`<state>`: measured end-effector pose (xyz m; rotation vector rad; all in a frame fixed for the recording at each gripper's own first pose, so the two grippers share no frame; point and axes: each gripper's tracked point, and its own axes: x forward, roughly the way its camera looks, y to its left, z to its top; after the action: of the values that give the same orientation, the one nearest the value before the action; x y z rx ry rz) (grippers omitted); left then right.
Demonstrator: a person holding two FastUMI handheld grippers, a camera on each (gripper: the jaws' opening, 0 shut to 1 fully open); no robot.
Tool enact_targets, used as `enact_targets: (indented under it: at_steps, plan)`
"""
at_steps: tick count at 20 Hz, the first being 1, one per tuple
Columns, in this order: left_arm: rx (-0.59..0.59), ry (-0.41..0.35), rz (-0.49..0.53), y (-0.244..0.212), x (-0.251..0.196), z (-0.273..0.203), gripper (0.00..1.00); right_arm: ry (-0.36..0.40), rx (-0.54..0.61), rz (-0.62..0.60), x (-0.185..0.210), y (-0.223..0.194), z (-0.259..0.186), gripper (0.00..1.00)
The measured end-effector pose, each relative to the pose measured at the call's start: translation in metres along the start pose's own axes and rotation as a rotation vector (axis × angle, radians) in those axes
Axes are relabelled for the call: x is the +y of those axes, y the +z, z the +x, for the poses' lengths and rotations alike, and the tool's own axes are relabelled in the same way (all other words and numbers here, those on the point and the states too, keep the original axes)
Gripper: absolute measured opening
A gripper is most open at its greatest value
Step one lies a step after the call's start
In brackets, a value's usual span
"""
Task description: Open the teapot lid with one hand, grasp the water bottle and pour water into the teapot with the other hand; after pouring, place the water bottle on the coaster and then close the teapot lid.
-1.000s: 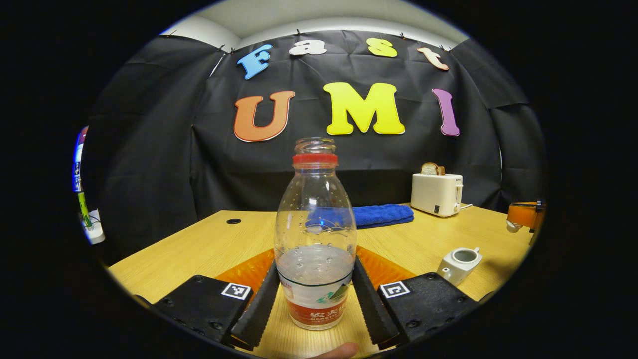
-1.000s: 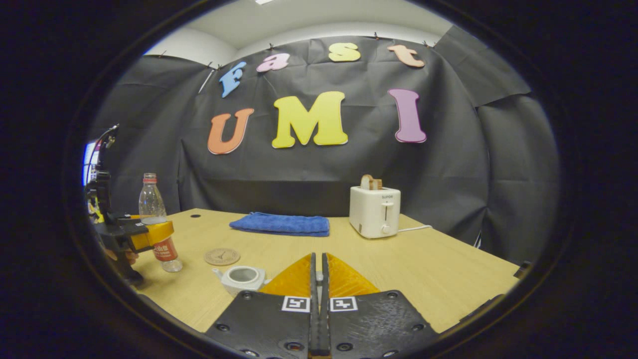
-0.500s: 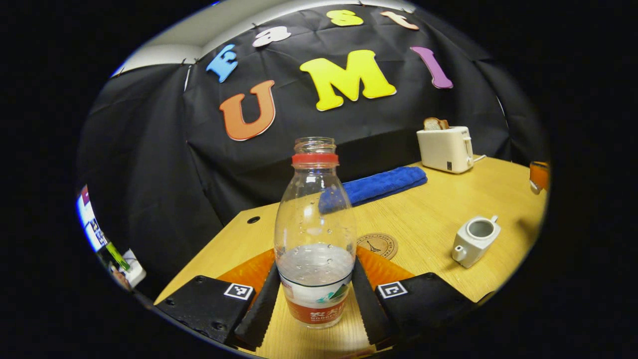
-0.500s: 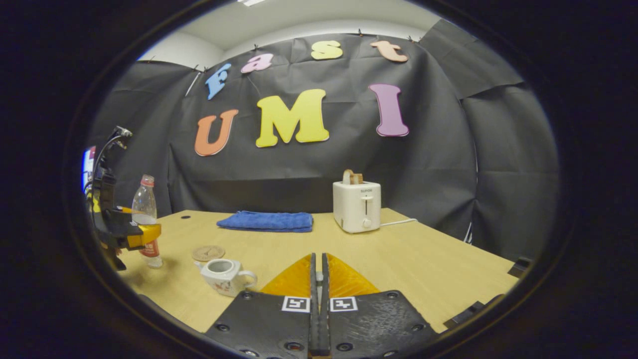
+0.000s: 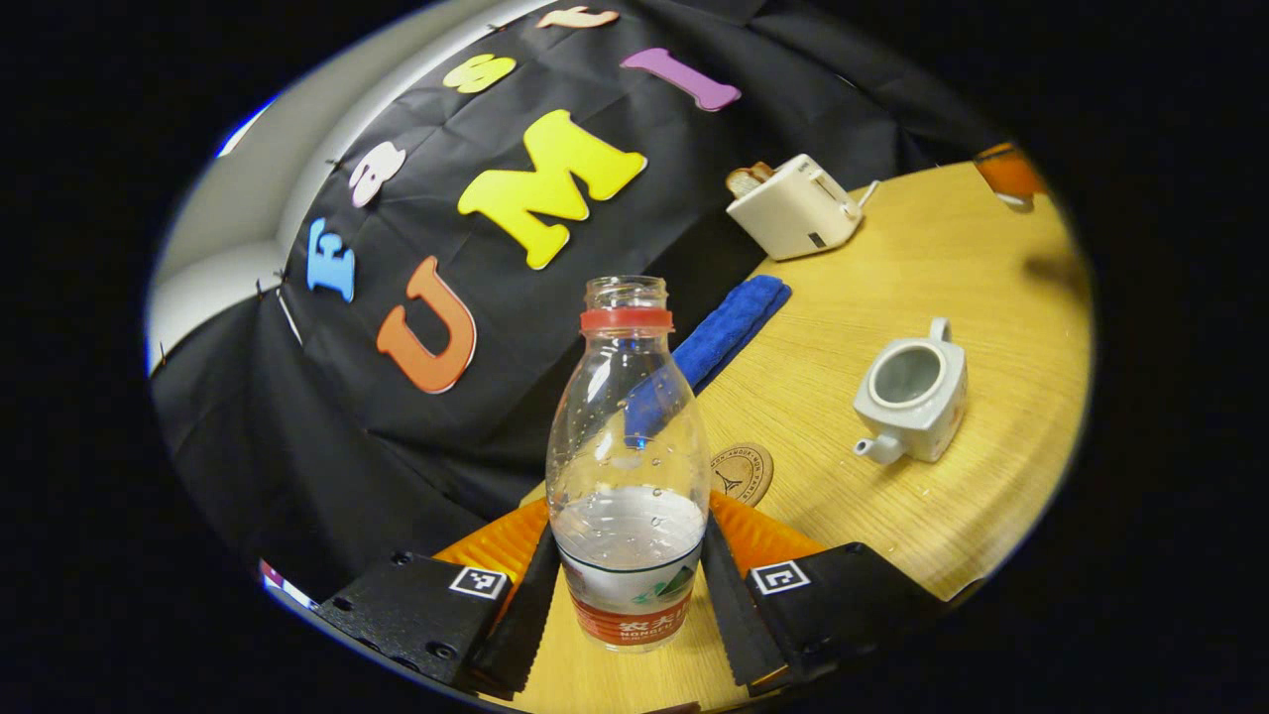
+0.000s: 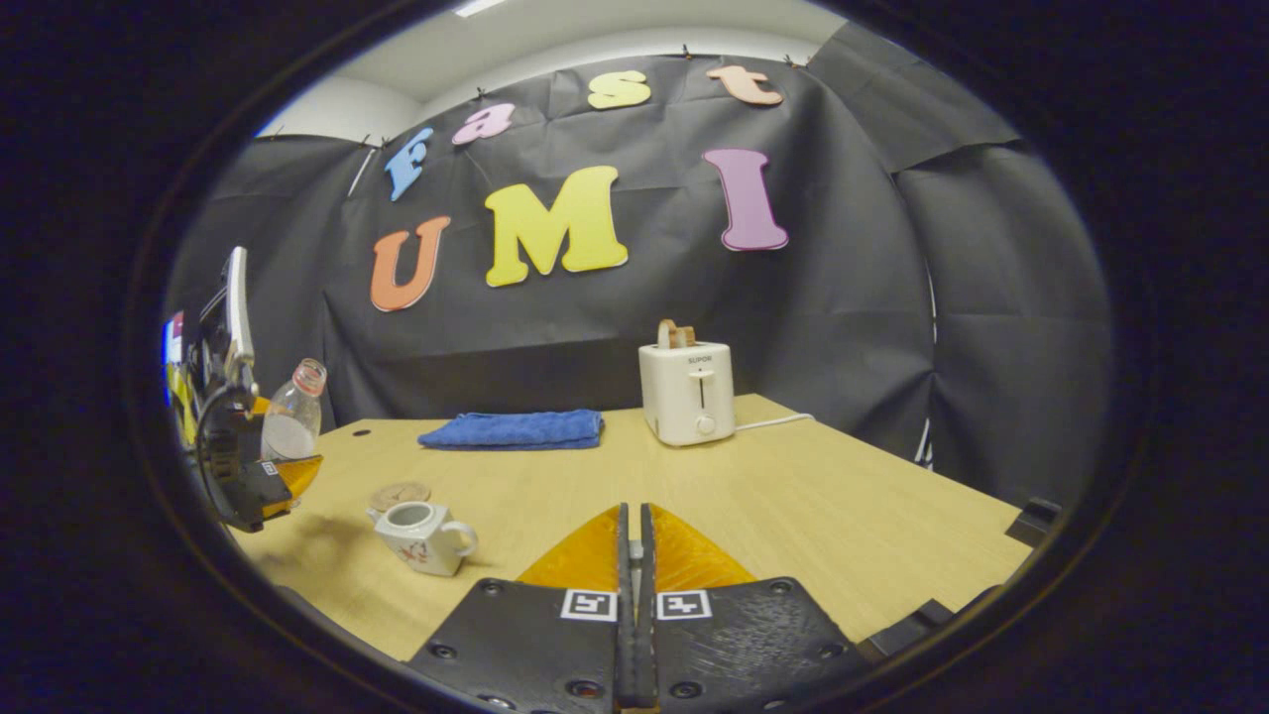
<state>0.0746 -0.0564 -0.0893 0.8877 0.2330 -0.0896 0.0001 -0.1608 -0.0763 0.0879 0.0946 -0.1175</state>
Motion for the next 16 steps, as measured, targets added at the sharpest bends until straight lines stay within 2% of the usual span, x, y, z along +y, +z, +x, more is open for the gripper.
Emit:
enact_targets:
  at_steps: [5,12,16]
  plan:
    - [0.027,-0.007,0.266,0.002,-0.016,-0.001,0.74,-0.017,0.019,0.003,-0.014,-0.009,0.002,0.00]
    - [0.042,-0.039,0.544,0.009,-0.029,-0.011,0.74,-0.023,0.035,-0.011,-0.020,-0.016,0.005,0.01]
    - [0.065,-0.061,0.668,0.012,-0.033,-0.009,0.74,-0.029,0.027,-0.018,-0.022,-0.014,0.005,0.01]
